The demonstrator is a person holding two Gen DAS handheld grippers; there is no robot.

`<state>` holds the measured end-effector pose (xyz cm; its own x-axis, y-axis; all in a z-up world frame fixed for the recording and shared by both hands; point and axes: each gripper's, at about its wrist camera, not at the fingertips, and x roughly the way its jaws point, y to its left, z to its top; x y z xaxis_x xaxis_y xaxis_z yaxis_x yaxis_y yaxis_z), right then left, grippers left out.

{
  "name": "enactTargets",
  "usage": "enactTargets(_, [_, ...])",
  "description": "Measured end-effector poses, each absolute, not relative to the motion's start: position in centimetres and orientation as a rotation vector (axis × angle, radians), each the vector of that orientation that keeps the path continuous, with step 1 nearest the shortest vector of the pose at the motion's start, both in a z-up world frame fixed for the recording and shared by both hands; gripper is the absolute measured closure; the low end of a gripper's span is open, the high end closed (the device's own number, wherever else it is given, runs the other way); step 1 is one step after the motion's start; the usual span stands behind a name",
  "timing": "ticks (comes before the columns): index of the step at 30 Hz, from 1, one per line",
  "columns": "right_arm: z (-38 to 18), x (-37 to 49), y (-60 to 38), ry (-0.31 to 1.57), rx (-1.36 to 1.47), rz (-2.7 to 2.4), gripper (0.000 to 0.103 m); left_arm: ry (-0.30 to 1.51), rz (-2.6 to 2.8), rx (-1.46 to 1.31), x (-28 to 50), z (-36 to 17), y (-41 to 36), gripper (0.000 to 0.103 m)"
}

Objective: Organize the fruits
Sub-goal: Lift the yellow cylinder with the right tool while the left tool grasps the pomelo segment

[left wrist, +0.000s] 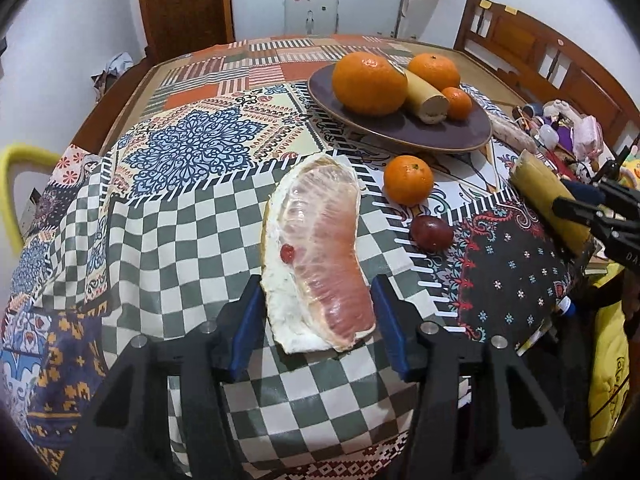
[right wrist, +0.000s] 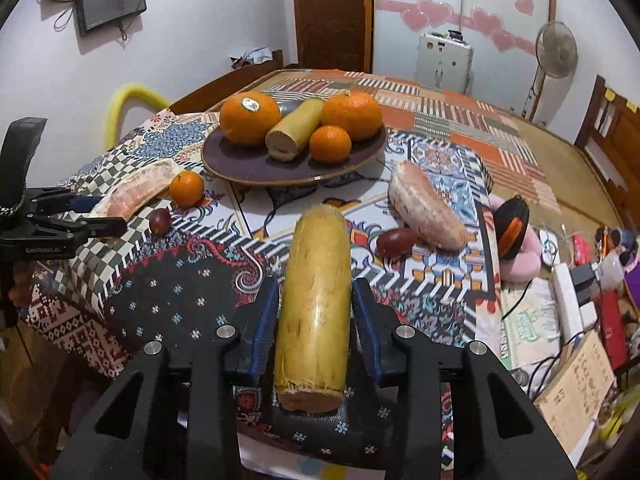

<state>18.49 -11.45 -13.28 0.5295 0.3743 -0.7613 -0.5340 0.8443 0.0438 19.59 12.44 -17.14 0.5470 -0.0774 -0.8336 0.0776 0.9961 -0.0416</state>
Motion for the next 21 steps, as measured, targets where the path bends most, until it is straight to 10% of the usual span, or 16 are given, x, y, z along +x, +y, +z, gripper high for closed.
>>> enactTargets(21, [-14.7, 22.1, -10.3, 0.913, -0.165, 0.598, 0.068, 0.993, -0.126, 0.038, 24.3, -17.2, 12.7, 0.052])
